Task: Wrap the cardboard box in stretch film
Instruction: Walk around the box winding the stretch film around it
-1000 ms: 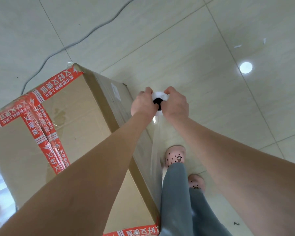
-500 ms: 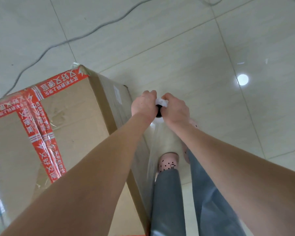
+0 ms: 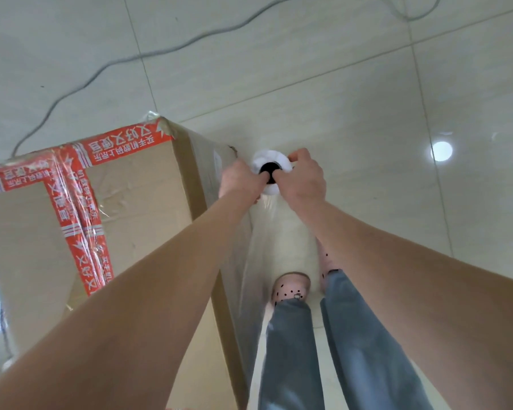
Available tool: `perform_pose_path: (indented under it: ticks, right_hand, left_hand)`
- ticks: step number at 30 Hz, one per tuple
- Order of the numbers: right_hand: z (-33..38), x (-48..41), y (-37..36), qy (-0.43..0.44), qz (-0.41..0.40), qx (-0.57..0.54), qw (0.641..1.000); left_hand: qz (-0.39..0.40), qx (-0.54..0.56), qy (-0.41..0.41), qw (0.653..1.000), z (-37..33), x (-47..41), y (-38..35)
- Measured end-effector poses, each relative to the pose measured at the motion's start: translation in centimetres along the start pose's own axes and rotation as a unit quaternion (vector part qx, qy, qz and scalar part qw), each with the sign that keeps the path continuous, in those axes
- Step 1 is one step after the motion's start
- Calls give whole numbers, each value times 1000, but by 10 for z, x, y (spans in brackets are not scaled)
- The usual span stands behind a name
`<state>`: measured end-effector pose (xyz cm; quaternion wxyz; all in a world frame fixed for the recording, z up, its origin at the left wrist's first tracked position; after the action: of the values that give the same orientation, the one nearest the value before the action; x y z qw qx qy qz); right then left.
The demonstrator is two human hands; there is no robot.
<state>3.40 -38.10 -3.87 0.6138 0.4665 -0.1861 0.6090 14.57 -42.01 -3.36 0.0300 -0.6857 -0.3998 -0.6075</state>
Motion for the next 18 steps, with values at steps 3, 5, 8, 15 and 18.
perform_pose_path:
  ticks: [3,5,8,15,18]
  right_hand:
    - [5,-4,4,-5,14,15,1000]
    - [7,-7,6,0,19,33,999]
    - [10,-10,8,7,25,61,998]
    - [41,-16,15,89,10,138,986]
    - [54,-25,16,80,21,111,990]
  left_hand:
    - [-38,-143,-58,987,-14,1,2]
    - [-60,-240,-123,961,-25,1,4]
    - [-61,-307,-172,934,-36,-2,7]
    - [-99,-100,-65,988,-30,-9,27]
    - [-104,25,2,994,-25,-17,33]
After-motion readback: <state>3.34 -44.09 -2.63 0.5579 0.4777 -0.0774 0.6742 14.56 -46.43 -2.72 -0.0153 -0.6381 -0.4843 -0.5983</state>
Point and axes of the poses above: each hand's wrist, its own x-axis away from the middle knuckle, its own y-axis out of the back of the hand, z = x × y, the point moved 2 cm from there along -x, towards the middle knuckle, and after that the axes turned 11 degrees about z, right-handed, at the moved point
